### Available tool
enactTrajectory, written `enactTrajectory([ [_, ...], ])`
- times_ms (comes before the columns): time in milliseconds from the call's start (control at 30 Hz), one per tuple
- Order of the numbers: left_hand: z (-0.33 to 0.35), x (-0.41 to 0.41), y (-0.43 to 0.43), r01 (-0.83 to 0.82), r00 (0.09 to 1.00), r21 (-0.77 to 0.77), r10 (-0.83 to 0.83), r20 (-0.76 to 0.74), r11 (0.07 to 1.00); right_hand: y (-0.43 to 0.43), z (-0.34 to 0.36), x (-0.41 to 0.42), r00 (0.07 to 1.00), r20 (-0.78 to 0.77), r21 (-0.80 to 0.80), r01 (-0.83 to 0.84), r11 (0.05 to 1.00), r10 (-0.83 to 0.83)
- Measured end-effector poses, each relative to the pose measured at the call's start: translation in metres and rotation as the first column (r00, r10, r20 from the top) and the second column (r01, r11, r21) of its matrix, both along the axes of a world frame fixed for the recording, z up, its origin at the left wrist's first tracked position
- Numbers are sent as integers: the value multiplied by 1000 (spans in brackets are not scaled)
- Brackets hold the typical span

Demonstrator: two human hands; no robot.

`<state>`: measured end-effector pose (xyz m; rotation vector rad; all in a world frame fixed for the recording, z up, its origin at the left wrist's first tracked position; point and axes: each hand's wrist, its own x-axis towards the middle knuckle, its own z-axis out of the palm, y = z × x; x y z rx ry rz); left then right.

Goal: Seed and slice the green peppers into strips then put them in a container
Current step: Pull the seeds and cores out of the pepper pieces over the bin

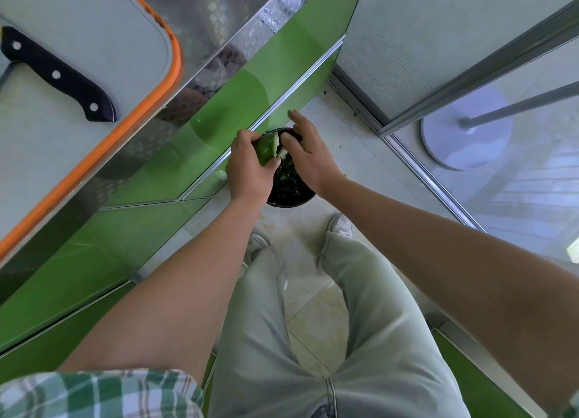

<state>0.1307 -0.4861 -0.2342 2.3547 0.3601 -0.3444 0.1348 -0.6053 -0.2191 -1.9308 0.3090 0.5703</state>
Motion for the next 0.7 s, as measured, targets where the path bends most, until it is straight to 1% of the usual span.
enactTrajectory([
  [67, 0, 0, 0, 0, 1000, 1, 0, 1, 1000, 0, 1, 0, 999, -39, 37, -24, 999, 26],
  [133, -1, -1, 0, -12, 1000, -3, 12, -4, 1000, 1, 1, 0, 997, -50, 32, -57, 998, 59],
  [200, -1, -1, 0, -15, 1000, -11, 15, -6, 1000, 1, 4, 1, 999, -38, 42, -2, 999, 4],
  [267, -1, -1, -1, -27, 1000, -21, 27, -6, 999, 3, 4, 1, 997, -67, 73, -22, 997, 27],
  [333, -1, -1, 0, -39, 999, -31, 38, -5, 999, 5, 3, 0, 998, -47, 45, -46, 998, 48],
  [400, 0, 0, -1, -30, 1000, -32, 30, -2, 999, 5, 4, 0, 1000, -8, 10, -9, 1000, 9],
  [500, 0, 0, -1, -35, 999, -40, 35, 5, 999, 5, 1, 0, 997, -48, 24, -62, 998, 63],
  [600, -1, 0, -1, -25, 1000, -35, 25, -4, 999, 5, 3, -1, 1000, -10, 11, -8, 1000, 8],
  [700, -1, 0, -1, -34, 999, -34, 33, -7, 999, 4, 3, 0, 998, -51, 38, -45, 998, 47],
])
